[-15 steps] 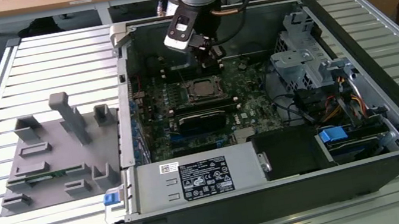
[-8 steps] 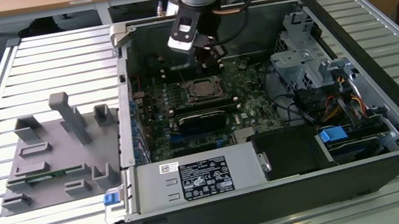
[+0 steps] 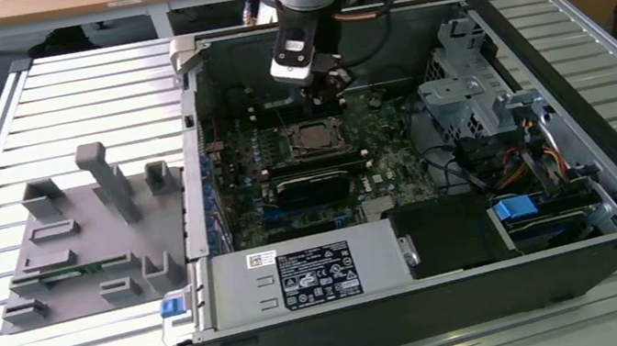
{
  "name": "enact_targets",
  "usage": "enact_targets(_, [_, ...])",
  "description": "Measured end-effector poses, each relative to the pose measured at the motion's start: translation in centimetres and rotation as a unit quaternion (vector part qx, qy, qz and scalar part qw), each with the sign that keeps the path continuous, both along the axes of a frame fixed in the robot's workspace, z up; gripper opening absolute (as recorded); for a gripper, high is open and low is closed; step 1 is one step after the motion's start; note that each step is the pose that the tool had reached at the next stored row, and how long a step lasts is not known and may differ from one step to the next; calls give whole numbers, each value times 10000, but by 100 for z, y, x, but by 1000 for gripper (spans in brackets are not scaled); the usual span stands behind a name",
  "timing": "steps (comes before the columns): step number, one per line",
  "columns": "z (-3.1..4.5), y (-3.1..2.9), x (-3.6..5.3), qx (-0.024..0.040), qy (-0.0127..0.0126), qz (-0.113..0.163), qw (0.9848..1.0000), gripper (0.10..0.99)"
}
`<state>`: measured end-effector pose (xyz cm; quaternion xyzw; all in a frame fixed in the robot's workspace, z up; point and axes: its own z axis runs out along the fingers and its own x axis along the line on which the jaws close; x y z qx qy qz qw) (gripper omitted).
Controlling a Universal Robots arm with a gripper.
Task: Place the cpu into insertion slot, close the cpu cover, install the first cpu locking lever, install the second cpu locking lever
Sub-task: 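Install the first cpu locking lever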
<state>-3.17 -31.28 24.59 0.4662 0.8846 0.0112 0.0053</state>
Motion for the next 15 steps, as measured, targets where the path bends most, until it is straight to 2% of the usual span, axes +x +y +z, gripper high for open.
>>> enact_targets(4, [-4,0,0,0,0,359,9994,106])
enact_targets(7, [-6,0,0,0,0,637,9980,106])
enact_targets(11, [-8,0,0,0,0,996,9950,106])
enact_targets(15, [-11,0,0,1,0,1353,9908,106])
